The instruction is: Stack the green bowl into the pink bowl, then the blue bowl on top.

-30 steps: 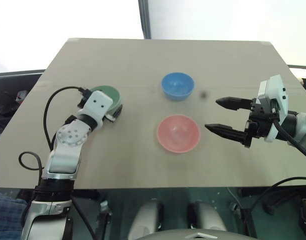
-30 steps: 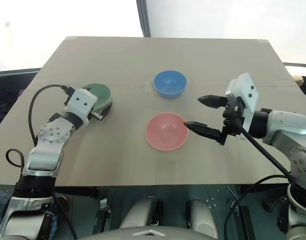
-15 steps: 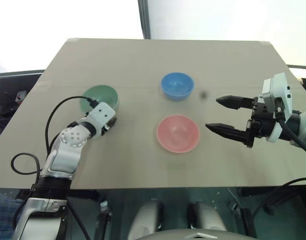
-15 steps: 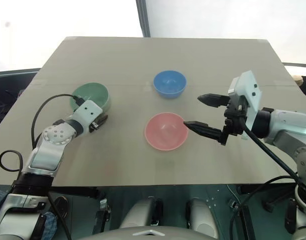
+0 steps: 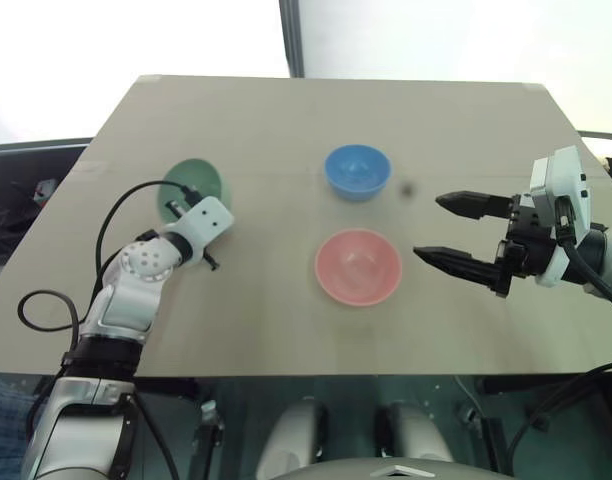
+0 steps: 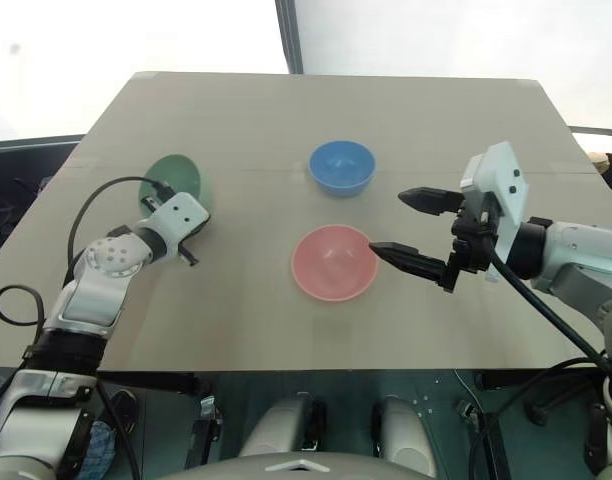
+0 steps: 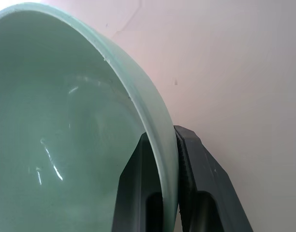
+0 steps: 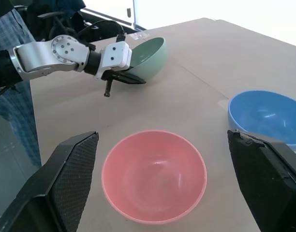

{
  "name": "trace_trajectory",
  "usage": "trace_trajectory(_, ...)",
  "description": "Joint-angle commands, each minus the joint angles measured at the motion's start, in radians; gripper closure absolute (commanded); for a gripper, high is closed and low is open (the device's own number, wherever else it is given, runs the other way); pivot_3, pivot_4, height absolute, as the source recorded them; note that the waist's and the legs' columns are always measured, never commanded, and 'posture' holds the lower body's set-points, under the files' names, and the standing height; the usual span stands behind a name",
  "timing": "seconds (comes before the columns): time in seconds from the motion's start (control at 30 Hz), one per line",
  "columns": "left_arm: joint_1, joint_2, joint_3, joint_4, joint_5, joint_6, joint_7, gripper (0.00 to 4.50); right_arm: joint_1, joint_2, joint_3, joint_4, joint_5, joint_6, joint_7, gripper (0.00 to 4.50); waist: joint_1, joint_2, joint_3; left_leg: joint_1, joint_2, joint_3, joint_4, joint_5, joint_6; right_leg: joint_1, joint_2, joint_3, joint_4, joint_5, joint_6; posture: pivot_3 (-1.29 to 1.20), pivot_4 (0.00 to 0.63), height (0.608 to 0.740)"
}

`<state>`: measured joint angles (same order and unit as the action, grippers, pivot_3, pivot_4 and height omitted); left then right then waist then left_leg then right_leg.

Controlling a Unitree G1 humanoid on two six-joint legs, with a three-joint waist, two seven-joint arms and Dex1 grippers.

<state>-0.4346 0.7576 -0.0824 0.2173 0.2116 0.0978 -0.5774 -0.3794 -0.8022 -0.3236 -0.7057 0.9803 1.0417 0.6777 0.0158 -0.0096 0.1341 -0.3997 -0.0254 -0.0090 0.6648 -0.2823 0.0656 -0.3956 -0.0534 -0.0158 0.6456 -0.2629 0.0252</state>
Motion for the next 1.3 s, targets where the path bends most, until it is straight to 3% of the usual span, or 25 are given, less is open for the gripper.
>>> trace_trajectory(0.03,-0.083,0.024,-0.052,-0.028,-0.004,-0.193,-0.094,4.46,-0.002,-0.022,-0.01,-0.003,0.017,-0.033,-0.007,0.0,0.001,0.0,0.0,0.0,0.0,0.0,0.0,0.0,0.0,0.0,0.0,0.0,0.0,0.0,0.0,0.0,0.15,0.74)
trace_trajectory(0.33,-0.174,0.015,-0.18,-0.192,-0.221,-0.477,-0.496,4.46,0.01,-0.037,0.01,0.004,0.023,-0.064,-0.009,0.0,-0.005,0.0,0.0,-0.001,0.0,0.002,0.0,0.001,-0.001,0.0,0.0,0.0,-0.003,0.0,0.0,0.0,0.15,0.74)
trace_trajectory(0.47,-0.207,0.012,-0.245,-0.215,-0.199,-0.628,-0.58,4.46,0.016,-0.043,0.015,0.0,0.026,-0.072,-0.012,0.0,-0.004,0.0,0.0,-0.001,0.0,0.002,0.001,0.001,-0.001,0.0,0.0,0.0,-0.002,0.0,0.0,0.0,0.15,0.74)
trace_trajectory(0.63,-0.217,-0.007,-0.282,-0.234,-0.221,-0.695,-0.636,4.46,0.026,-0.048,0.014,-0.006,0.033,-0.079,-0.024,0.0,-0.003,0.0,0.0,-0.001,0.0,0.001,0.004,0.0,0.0,0.001,0.001,0.0,0.0,0.001,0.001,0.0,0.15,0.74)
trace_trajectory(0.87,-0.287,-0.098,-0.23,-0.129,-0.168,-0.855,-0.513,1.67,0.04,-0.059,0.012,-0.011,0.047,-0.09,-0.037,0.0,0.001,0.0,0.0,-0.001,0.0,0.001,0.006,0.0,0.0,0.002,0.002,0.0,0.0,0.002,0.003,0.0,0.15,0.74)
trace_trajectory(0.9,-0.287,-0.097,-0.23,-0.127,-0.185,-0.843,-0.517,1.24,0.041,-0.06,0.013,-0.01,0.047,-0.091,-0.037,0.0,0.0,0.0,0.0,-0.001,0.0,0.001,0.006,0.0,0.001,0.003,0.002,0.0,0.0,0.002,0.004,0.0,0.15,0.74)
trace_trajectory(1.2,-0.184,-0.03,-0.143,-0.381,-0.619,-0.256,-0.577,1.24,0.037,-0.068,0.031,0.001,0.047,-0.101,-0.033,0.0,-0.004,0.0,0.0,0.0,0.001,0.002,0.006,0.0,0.0,0.003,0.005,0.0,0.001,0.002,0.004,0.0,0.15,0.74)
trace_trajectory(1.3,-0.171,-0.046,-0.064,-0.421,-0.707,-0.086,-0.483,1.24,0.036,-0.071,0.039,0.006,0.041,-0.107,-0.027,0.0,-0.001,0.0,0.0,0.001,0.001,0.001,0.008,0.0,0.0,0.004,0.005,0.0,0.001,0.002,0.004,0.0,0.15,0.74)
